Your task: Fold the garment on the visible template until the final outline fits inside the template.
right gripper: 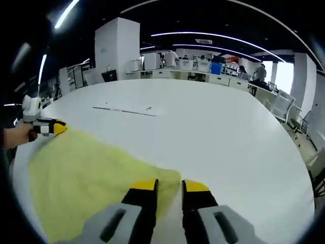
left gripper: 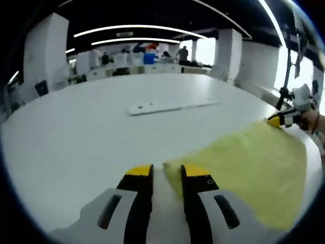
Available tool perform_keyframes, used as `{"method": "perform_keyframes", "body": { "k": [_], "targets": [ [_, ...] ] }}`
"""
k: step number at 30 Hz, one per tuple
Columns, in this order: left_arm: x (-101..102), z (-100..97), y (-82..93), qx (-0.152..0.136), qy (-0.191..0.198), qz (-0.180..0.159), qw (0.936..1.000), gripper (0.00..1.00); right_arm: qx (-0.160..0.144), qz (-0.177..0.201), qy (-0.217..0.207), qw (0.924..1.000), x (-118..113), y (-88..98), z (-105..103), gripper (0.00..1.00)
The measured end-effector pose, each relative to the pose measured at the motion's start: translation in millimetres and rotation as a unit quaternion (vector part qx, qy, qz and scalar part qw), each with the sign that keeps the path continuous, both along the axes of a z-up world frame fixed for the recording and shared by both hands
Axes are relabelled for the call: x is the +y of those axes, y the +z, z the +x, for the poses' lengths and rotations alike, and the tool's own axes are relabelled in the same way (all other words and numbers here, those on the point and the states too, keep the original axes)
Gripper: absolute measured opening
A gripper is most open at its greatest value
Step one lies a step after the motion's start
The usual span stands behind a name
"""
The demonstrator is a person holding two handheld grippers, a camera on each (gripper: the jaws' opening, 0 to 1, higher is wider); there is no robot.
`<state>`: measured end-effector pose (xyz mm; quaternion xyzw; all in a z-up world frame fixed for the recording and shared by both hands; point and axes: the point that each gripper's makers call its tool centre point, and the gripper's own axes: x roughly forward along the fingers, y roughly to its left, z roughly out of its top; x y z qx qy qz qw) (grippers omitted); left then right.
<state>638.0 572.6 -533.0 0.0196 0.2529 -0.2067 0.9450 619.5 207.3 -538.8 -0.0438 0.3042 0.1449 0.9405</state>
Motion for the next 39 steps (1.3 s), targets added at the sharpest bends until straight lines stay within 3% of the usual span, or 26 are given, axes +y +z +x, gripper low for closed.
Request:
{"method": "perform_keyframes", "body": {
  "k": [4, 10, 13, 14, 21, 27, 39],
  "targets": [
    [8, 3.0, 4.8, 0.0, 0.016, -0.015, 0.9998, 0.22, 0.004, 0.015, -0.014, 0.9998, 2, 3.6, -7, 0.18],
    [14, 2.7, 19.6, 0.0, 0.042, -0.061, 0.9973, 0.33, 0.008, 0.05, -0.028, 0.9983, 1, 11.1, -4, 0.39],
    [16, -0.1, 28.8, -0.004, 0.046, -0.075, 0.9961, 0.39, 0.031, 0.061, -0.02, 0.9974, 5, 10.9, -11, 0.46],
    [14, -3.6, 33.3, -0.006, 0.046, -0.078, 0.9959, 0.4, 0.044, 0.068, -0.021, 0.9965, 5, 9.4, -13, 0.48],
    [11, -25.0, 48.7, -0.006, 0.041, -0.087, 0.9953, 0.52, 0.056, 0.081, 0.001, 0.9951, 16, 22.3, -35, 0.62],
    [9, -38.1, 58.8, -0.008, 0.025, -0.104, 0.9942, 0.61, 0.061, 0.078, 0.031, 0.9946, 24, 32.5, -49, 0.67],
    [22, -68.2, 73.9, -0.022, -0.004, -0.087, 0.9959, 0.79, 0.057, 0.07, 0.08, 0.9926, 34, 48.0, -82, 0.7]
  ]
}}
